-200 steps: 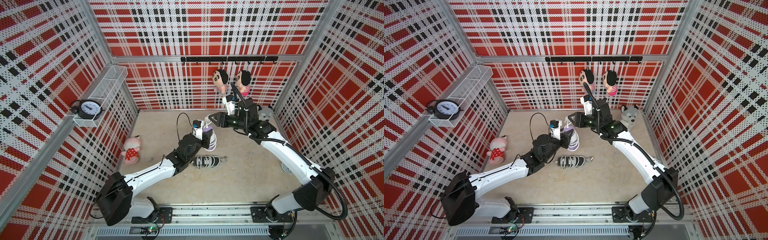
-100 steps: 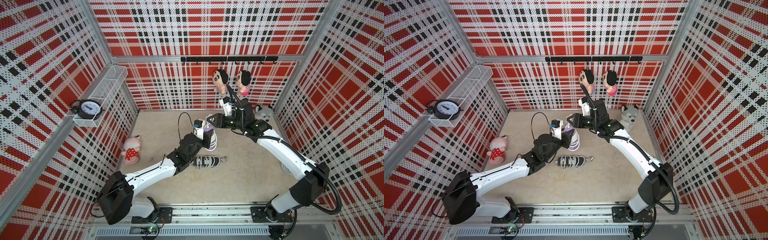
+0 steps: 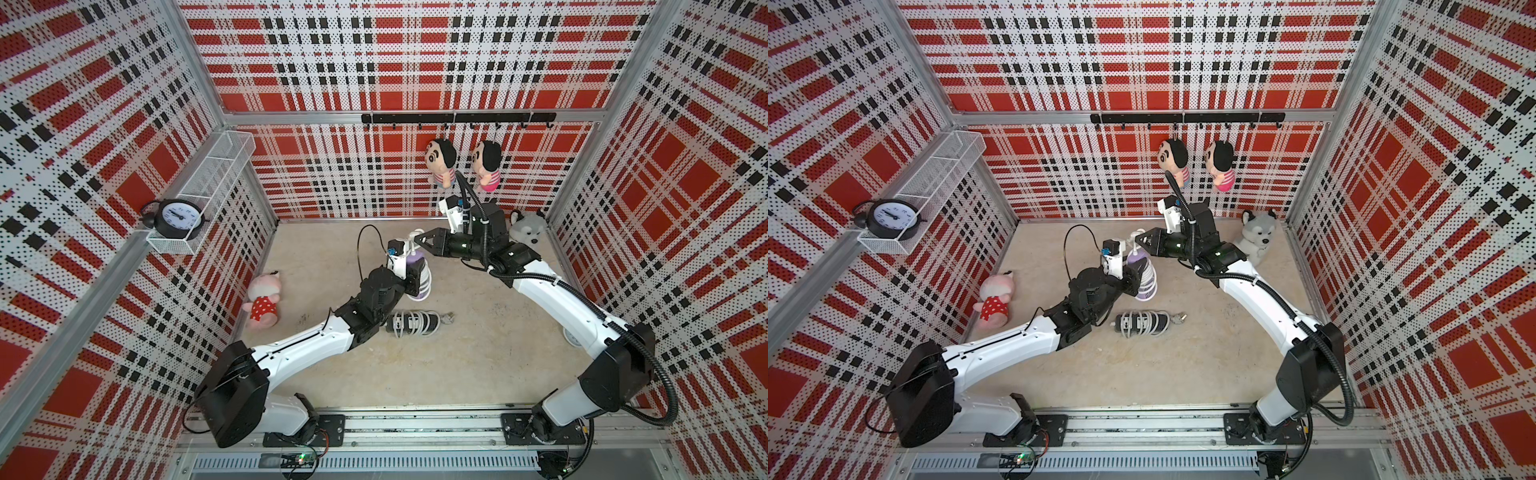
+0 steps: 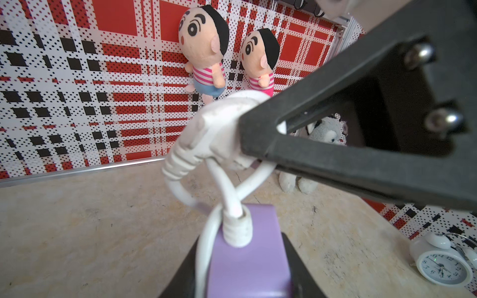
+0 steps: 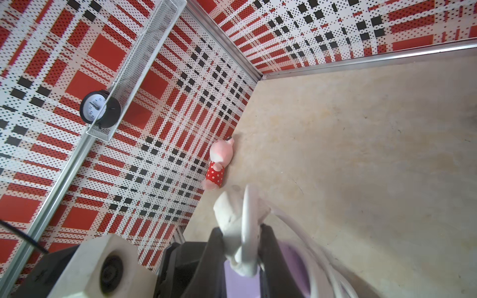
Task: Unwrap the cord wrapped around the power strip
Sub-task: Unwrap the power cord from the power strip.
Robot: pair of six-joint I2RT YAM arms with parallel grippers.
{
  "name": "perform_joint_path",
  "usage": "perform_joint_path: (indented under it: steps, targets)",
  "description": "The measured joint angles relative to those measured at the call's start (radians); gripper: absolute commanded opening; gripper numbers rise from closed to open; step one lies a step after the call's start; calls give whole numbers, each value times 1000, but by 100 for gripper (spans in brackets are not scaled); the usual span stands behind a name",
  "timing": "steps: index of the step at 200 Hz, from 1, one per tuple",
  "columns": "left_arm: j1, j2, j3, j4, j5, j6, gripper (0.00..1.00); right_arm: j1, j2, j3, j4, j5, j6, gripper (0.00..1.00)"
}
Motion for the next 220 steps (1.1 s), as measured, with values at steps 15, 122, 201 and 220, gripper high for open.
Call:
perform_joint_path:
  steps: [15,122,201,220]
  targets:
    - [1,11,0,0,15,0,0,-22,-1,-51,74,-50,53,30]
    - [122,76,174,-282,361,142,0,-142,-14,193,-272,-111,-179,65]
    - [201,171,424,-816,484,587,0,-235,128,421,-758,-83,-681,70]
    - [181,169,417,-856,464,684,0,-235,167,420,-781,-123,-696,66]
